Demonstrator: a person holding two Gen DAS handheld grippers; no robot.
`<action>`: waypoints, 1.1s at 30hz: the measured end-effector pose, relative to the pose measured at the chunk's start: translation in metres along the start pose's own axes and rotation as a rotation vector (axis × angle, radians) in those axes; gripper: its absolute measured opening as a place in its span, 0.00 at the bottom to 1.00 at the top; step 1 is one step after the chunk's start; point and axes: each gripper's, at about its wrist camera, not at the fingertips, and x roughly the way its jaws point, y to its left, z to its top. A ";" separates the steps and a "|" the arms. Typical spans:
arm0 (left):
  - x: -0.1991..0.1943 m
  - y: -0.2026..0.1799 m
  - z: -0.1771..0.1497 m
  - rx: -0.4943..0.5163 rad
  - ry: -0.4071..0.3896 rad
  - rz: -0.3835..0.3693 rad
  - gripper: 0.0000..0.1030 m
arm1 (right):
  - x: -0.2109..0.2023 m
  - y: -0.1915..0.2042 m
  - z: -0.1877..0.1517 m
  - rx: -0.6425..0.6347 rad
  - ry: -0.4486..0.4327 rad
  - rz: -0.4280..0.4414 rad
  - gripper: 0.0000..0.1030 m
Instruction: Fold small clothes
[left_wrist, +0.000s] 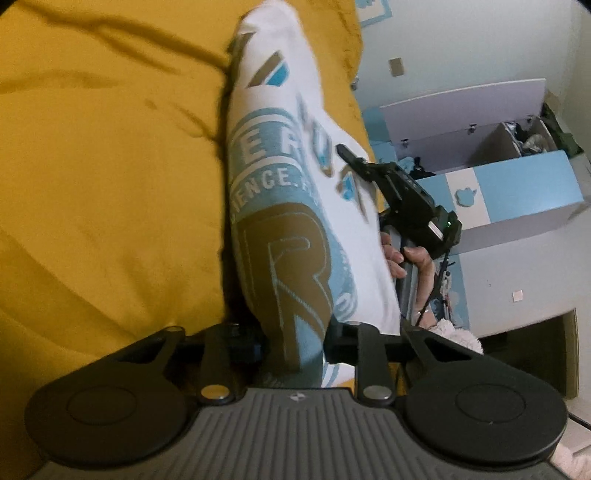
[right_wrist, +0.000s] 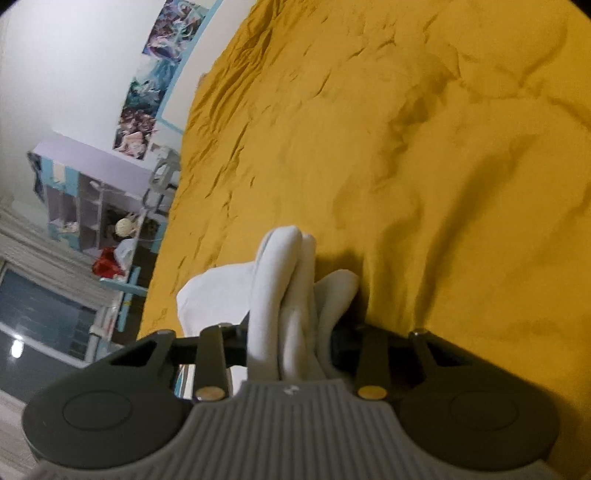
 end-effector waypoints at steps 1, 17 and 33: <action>-0.004 -0.003 0.000 0.003 -0.018 -0.021 0.23 | -0.002 0.009 0.000 -0.016 -0.002 -0.010 0.29; -0.180 -0.046 -0.001 0.110 -0.268 -0.106 0.20 | -0.004 0.232 -0.046 -0.340 0.068 0.108 0.27; -0.362 0.069 -0.084 -0.088 -0.505 0.102 0.20 | 0.191 0.375 -0.252 -0.519 0.374 0.218 0.27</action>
